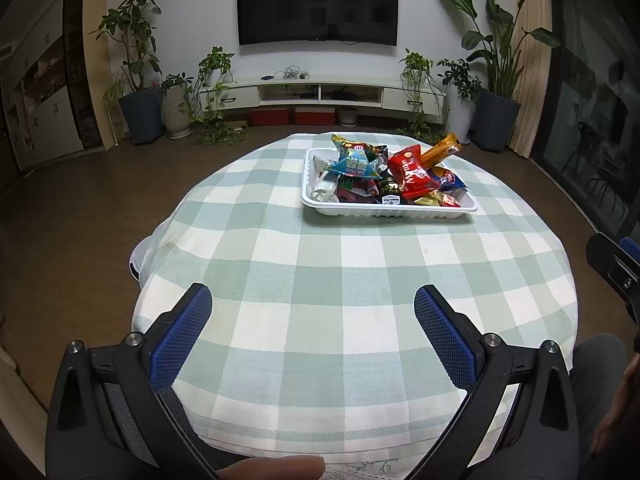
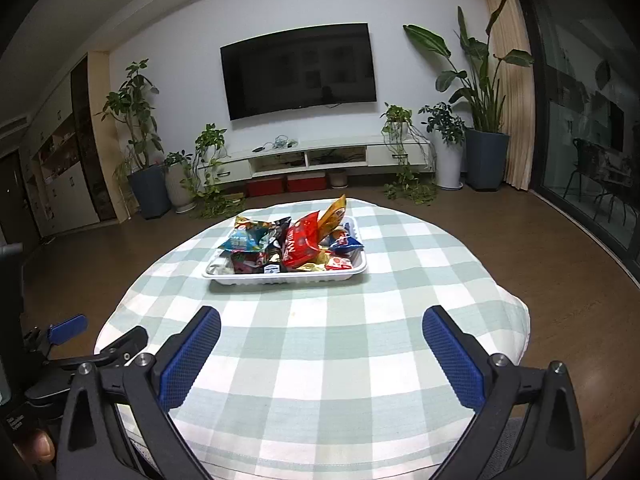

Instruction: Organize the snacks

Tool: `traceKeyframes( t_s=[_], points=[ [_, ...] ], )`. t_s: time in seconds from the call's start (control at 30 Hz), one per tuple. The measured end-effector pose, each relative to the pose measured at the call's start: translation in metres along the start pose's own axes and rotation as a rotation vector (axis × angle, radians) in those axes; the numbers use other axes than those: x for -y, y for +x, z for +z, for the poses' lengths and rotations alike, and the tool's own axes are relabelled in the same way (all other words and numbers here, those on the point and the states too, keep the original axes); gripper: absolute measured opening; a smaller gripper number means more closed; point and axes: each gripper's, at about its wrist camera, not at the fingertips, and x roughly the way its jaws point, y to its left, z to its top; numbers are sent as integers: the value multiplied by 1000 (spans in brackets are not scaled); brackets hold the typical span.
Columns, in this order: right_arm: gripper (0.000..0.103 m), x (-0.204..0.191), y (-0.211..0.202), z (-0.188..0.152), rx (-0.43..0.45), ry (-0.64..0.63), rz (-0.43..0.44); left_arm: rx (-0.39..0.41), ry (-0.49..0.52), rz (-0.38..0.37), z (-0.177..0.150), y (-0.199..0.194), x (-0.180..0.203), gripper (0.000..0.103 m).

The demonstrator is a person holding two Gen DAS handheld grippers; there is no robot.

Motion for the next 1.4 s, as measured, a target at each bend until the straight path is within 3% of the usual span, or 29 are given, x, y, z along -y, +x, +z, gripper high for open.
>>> traceKeyframes(
  t_s=[1.4],
  points=[
    [103, -19, 2, -12, -74, -31, 30, -8, -2, 0, -6, 5, 1, 103]
  ],
)
